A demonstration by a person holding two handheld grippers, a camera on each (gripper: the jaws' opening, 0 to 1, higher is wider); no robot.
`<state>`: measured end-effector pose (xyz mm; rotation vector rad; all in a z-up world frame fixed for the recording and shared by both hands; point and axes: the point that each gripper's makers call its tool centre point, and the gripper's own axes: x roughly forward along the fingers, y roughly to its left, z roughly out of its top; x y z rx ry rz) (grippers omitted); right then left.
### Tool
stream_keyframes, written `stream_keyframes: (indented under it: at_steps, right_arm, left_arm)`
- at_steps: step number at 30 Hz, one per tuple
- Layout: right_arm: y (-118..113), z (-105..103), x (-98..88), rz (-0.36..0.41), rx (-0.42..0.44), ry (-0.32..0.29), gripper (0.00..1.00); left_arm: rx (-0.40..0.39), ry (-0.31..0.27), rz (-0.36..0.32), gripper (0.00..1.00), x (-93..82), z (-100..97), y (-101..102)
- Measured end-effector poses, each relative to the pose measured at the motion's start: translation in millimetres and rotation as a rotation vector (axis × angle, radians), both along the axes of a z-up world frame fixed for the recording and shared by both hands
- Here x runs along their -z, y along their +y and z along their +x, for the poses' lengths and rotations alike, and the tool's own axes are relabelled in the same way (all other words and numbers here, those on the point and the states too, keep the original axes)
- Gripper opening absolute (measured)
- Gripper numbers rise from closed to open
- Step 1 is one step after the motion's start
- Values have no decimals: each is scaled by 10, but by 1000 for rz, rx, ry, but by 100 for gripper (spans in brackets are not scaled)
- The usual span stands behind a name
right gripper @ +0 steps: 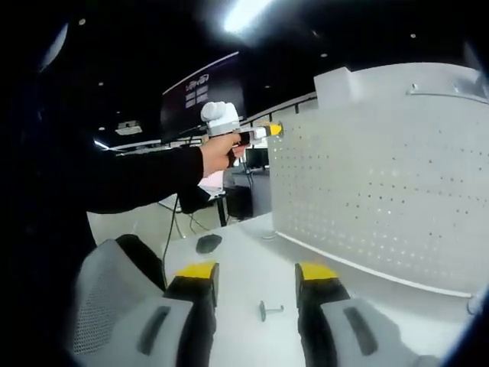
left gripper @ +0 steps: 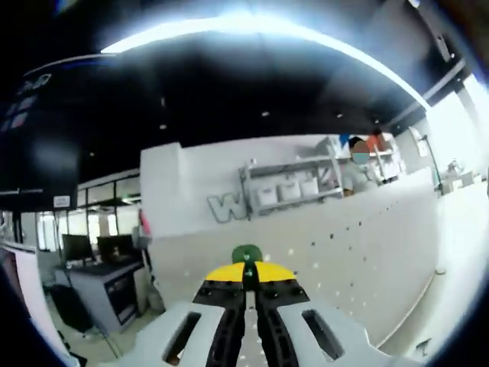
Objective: Insert the hook assembly into the mounting plate slot until the hook locks in place.
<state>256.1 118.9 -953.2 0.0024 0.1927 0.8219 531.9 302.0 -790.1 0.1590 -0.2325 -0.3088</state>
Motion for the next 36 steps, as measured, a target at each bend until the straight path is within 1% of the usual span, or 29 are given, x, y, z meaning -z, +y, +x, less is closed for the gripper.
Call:
stream_keyframes:
  at_steps: [2, 7, 9, 11, 13, 18, 22, 28, 31, 36]
  right_arm:
    - [-3, 3, 4, 0, 2, 2, 38]
    - [-8, 13, 21, -2, 6, 9, 38]
    - [-9, 18, 23, -3, 7, 8, 38]
    - [-16, 20, 28, -4, 11, 11, 38]
    - [-23, 23, 27, -2, 14, 12, 38]
    - [-29, 29, 33, -3, 17, 15, 37]
    - [-32, 32, 45, -3, 17, 20, 37]
    - [-29, 30, 60, -8, 15, 22, 37]
    - [-27, 29, 68, -9, 14, 25, 37]
    - [-28, 25, 78, -13, 14, 27, 37]
  left_arm:
    - [-15, -4, 14, 2, 12, 19, 8]
    - [-27, -9, -6, 2, 2, 48, 32]
    - [-39, -11, 4, 2, 18, 60, 40]
    - [-30, -13, -8, 2, 12, 64, 31]
    - [-33, -15, 2, 2, 17, 76, 29]
    - [-29, -9, -14, 2, 28, 98, 36]
    - [-35, -13, 16, 2, 34, 96, 34]
    - [-39, -17, 19, 2, 46, 99, 44]
    - [-40, -7, 17, 2, 78, 112, 29]
    - [-45, -8, 23, 2, 99, 140, 27]
